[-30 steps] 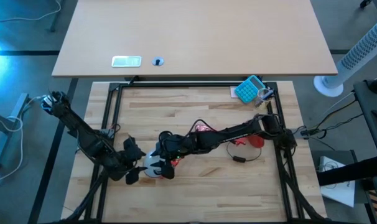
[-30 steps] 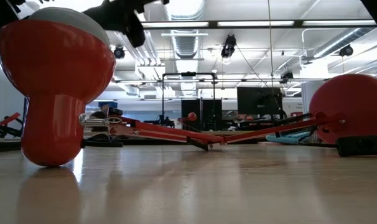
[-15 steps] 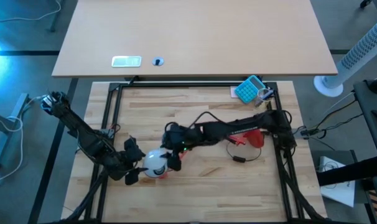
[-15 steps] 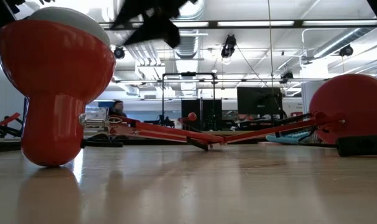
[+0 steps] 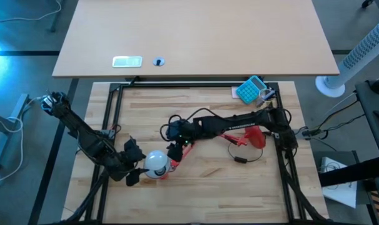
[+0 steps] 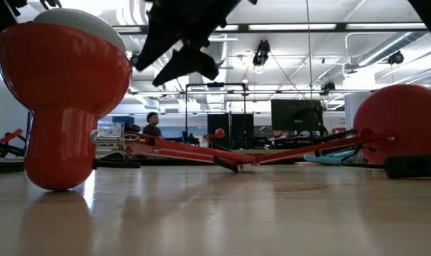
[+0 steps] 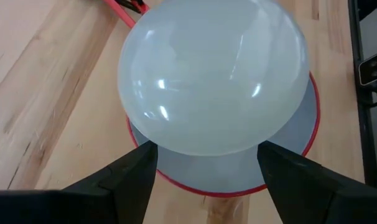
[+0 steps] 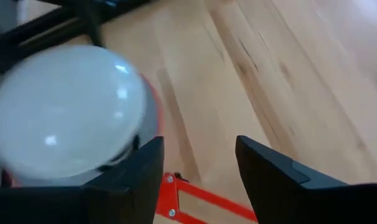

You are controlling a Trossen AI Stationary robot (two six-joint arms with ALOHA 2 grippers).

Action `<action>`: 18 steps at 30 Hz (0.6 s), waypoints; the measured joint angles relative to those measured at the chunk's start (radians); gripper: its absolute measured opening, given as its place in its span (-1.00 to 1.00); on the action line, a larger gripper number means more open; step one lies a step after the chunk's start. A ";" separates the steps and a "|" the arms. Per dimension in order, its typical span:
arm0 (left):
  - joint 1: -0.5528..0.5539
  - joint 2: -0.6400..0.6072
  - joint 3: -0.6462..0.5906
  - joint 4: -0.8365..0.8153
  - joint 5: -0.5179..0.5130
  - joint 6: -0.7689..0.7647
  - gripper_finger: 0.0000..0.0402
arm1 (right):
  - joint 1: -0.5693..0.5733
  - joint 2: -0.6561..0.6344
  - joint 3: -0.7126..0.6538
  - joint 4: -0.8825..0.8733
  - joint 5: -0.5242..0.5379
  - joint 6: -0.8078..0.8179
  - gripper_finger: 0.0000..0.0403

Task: Screw lightbulb
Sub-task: Insert the lightbulb into the orange desk lamp

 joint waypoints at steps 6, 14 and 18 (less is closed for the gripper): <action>0.001 -0.003 0.012 -0.004 0.015 -0.007 0.33 | 0.000 0.033 -0.002 0.031 -0.015 0.148 -0.26; 0.003 -0.003 0.017 -0.026 0.020 -0.004 0.32 | 0.002 0.041 0.000 0.023 -0.026 0.207 -0.79; 0.006 -0.002 0.017 -0.053 0.080 -0.006 0.14 | 0.002 0.044 0.000 0.022 -0.026 0.205 -0.98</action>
